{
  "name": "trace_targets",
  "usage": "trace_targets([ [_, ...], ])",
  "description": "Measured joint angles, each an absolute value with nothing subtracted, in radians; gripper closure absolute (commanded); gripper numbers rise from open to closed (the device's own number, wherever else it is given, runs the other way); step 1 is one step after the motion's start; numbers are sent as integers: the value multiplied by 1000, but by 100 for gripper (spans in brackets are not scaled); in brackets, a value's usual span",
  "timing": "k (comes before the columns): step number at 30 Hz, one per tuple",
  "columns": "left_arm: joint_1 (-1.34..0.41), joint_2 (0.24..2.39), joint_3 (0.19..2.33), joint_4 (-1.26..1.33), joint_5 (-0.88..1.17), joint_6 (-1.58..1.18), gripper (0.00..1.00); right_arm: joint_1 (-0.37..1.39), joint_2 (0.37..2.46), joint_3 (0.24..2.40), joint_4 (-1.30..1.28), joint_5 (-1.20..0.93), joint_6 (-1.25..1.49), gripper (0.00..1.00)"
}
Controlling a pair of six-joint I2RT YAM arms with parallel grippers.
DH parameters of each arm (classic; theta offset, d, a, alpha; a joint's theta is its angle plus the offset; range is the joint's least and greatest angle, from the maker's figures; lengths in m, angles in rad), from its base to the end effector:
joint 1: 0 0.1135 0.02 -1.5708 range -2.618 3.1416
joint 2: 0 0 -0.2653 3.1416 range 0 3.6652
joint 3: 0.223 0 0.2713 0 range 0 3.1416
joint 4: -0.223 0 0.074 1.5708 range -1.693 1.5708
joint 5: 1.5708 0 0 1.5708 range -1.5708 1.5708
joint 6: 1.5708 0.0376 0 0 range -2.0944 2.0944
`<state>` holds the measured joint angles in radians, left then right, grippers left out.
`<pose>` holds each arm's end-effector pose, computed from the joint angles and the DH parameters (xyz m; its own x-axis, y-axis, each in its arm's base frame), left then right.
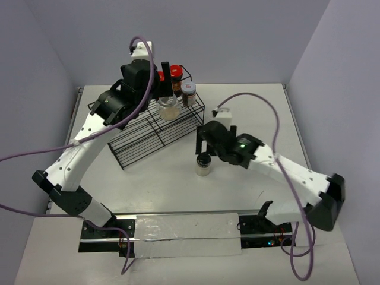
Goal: Organize the condiment bottles
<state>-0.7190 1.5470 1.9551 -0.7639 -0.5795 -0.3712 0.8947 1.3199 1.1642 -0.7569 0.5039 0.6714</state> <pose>0.2631 -0.2029 0.5021 -0.3041 -0.1372 -0.9427 0.0586 0.9850 -0.1623 0.1958 0.2150 0.3041 -0.6975 0.0011 -0.7165 -0.0821 0.9933 0.0815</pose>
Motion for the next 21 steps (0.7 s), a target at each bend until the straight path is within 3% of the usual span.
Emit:
trace_targets([
  [4,-769,1553,1882,-818,-575,-422,3,793,1120,1201,-787,562,658,0],
  [10,-953,1577,1791,-906,-583,-541,0,422,867,1121,-797,544,576,0],
  [13,-1053,1606,1756,-926,-575,-597,1,339,854,1090,-797,519,544,0],
  [21,-1162,1715,1685,-934,-560,-693,0,318,896,1051,-801,443,513,0],
])
